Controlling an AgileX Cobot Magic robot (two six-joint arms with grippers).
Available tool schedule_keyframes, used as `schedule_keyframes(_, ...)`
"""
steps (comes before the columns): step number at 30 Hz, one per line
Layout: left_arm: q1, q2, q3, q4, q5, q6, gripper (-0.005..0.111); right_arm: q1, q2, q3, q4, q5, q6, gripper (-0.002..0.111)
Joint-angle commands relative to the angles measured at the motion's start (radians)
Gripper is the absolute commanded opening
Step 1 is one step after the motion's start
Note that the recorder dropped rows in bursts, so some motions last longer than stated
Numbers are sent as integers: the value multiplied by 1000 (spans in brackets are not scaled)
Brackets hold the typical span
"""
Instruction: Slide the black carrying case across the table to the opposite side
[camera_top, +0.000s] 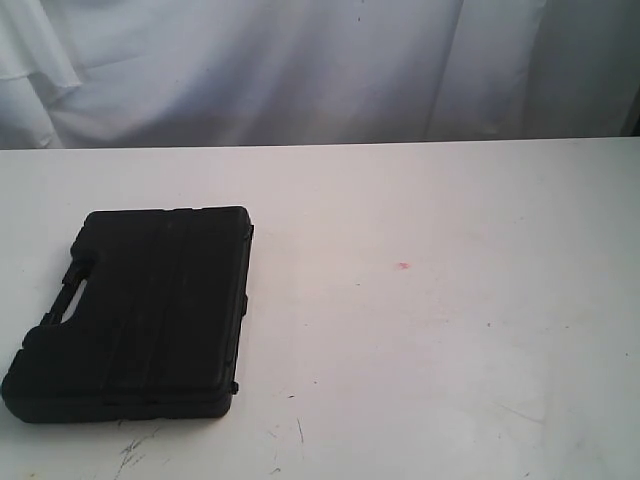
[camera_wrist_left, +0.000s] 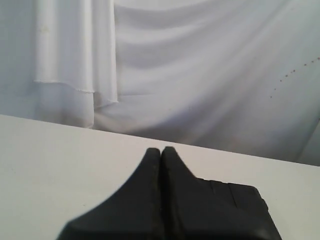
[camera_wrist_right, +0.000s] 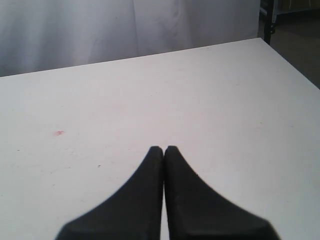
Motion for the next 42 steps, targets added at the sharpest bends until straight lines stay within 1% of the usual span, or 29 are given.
schedule_keyframes(1, 3, -3, 75, -25, -69, -3, 0, 3, -6, 4, 2, -2, 2, 0)
schedule_keyframes(8, 3, -3, 114, -61, -67, -1, 0, 3, -6, 4, 2, -2, 2, 0)
schedule_keyframes(10, 3, -3, 132, -93, -67, 21, 0, 3, -6, 4, 2, -2, 2, 0)
schedule_keyframes(11, 3, -3, 140, -119, -67, 47, 0, 3, -6, 4, 2, -2, 2, 0)
schedule_keyframes(14, -4, -31, 169, -225, -65, 205, 0, 3, -6, 4, 2, -2, 2, 0)
schedule_keyframes(16, -21, -54, 186, -231, -67, 261, 0, 3, -6, 4, 2, -2, 2, 0)
schedule_keyframes(26, -26, -107, 291, -211, -65, 261, 0, 3, -6, 4, 2, -2, 2, 0)
schedule_keyframes(42, -26, -107, 293, -211, -60, 257, 0, 3, -6, 4, 2, -2, 2, 0)
